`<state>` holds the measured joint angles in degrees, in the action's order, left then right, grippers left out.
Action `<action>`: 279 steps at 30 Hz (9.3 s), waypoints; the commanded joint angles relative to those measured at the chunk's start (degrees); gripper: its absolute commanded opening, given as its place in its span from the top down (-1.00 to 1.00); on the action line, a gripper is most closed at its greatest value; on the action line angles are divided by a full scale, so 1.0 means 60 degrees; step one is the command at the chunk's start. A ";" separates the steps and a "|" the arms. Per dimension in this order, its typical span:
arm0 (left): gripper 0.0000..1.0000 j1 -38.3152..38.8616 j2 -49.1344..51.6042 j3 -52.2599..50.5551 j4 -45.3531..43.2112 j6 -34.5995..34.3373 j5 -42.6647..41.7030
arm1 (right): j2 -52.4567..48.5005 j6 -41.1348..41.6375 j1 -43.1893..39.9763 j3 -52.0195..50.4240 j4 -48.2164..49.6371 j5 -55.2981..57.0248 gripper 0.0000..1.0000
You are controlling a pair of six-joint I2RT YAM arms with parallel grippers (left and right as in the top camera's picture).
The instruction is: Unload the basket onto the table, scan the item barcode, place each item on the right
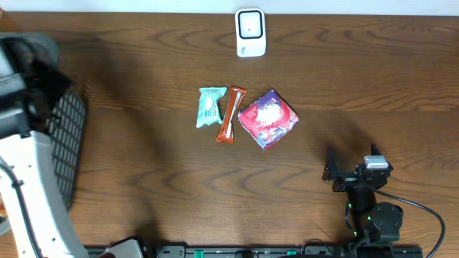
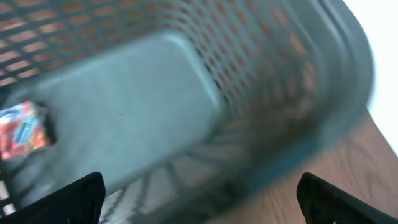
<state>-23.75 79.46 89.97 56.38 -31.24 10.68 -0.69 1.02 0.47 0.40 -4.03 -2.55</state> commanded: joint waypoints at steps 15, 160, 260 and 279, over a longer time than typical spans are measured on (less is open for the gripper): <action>-0.96 -0.2801 0.1388 -0.0255 0.0361 -0.1843 0.1665 | 0.0051 0.0102 0.0062 -0.0011 -0.0040 0.0047 -0.99; -0.96 0.5807 0.2991 -0.0051 0.2827 0.1759 -0.2051 | 0.0051 0.0102 0.0062 -0.0011 -0.0040 0.0047 -0.99; -0.96 0.5614 0.2991 -0.0226 0.3242 0.1690 -0.2058 | -1.8742 0.6426 0.0244 1.3227 -0.6965 -1.3322 0.97; -0.96 0.5614 0.2991 -0.0226 0.3242 0.1690 -0.2058 | -1.8720 0.4787 0.1184 1.3245 -0.8185 -0.4656 0.98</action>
<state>10.07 97.03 88.73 75.64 -20.99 -2.59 -114.65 30.28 4.67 79.02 -51.96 -58.87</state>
